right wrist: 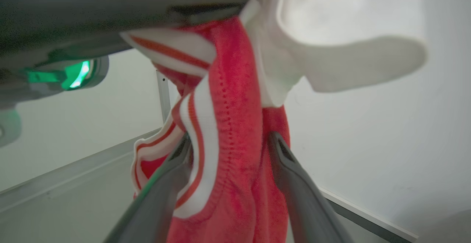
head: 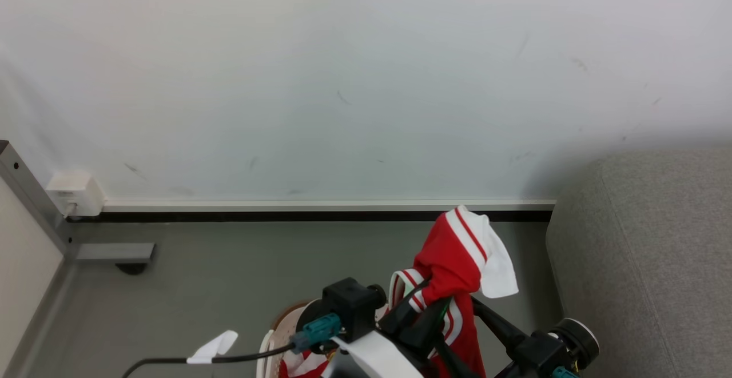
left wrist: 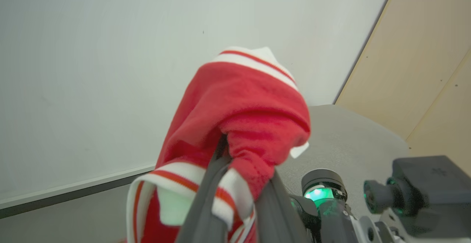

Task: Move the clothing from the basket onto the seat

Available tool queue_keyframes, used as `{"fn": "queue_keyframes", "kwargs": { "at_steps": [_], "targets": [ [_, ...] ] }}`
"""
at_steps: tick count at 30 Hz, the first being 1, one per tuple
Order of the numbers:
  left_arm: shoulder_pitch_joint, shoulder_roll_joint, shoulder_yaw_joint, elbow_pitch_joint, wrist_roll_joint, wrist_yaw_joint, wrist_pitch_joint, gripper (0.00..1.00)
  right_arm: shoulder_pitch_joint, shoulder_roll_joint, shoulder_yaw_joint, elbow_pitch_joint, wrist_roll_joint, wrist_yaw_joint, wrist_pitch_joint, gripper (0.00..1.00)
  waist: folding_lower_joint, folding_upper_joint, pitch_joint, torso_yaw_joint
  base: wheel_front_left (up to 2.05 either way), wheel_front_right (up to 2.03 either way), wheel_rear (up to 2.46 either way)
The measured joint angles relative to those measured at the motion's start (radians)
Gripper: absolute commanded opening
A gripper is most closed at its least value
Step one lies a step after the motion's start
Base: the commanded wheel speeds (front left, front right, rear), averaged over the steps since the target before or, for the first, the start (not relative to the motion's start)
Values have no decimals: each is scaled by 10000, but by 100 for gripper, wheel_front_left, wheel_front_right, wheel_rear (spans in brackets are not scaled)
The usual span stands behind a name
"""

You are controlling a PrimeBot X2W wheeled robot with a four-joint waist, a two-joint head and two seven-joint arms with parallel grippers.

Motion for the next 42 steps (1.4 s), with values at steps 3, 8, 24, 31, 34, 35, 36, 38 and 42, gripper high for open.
{"fn": "queue_keyframes", "kwargs": {
  "at_steps": [3, 8, 24, 31, 34, 35, 36, 38, 42],
  "targets": [
    [-90, -2, -203, -90, -159, 82, 61, 0, -18, 46, -10, 136, 222, 0, 0, 100, 0, 0, -26, -16, 0, 0, 0],
    [-96, -6, -385, -79, -336, 192, 92, 0, -20, 73, -84, 263, 629, 0, 2, 0, -1, 0, -39, -53, 0, 0, 0],
    [-145, 255, -79, 1649, -299, 612, -267, 100, 652, -627, -1524, -1342, 2105, 0, 8, 0, 0, 0, 8, -424, 0, 0, 0],
    [-155, 276, -219, 2201, -245, 606, -451, 100, 982, -1066, -2510, -1852, 2355, 0, 4, 0, 0, 0, 140, -943, 0, 0, 0],
    [-195, 288, -259, 2341, -232, 596, -543, 100, 1038, -1166, -2880, -1994, 2368, 0, 6, 0, 0, 0, 229, -1257, 0, 0, 0],
    [-223, 290, -272, 2380, -232, 593, -558, 100, 1044, -1200, -2980, -2029, 2374, 0, 4, 0, 0, 0, 258, -1370, 0, 0, 0],
    [-242, 286, -282, 2418, -232, 594, -612, 100, 1056, -1220, -3103, -2069, 2397, 0, 4, 0, -1, 0, 288, -1491, 0, 0, 0],
    [-286, 280, -265, 2474, -232, 593, -696, 100, 1093, -1256, -3214, -2159, 2466, 0, 4, 0, 0, 0, 346, -1729, 0, 0, 0],
    [-427, 265, -309, 2554, -232, 545, -767, 100, 1111, -1386, -3367, -2251, 2447, 0, 6, 0, 0, 0, 463, -2226, 0, 0, 0]
  ]
}}
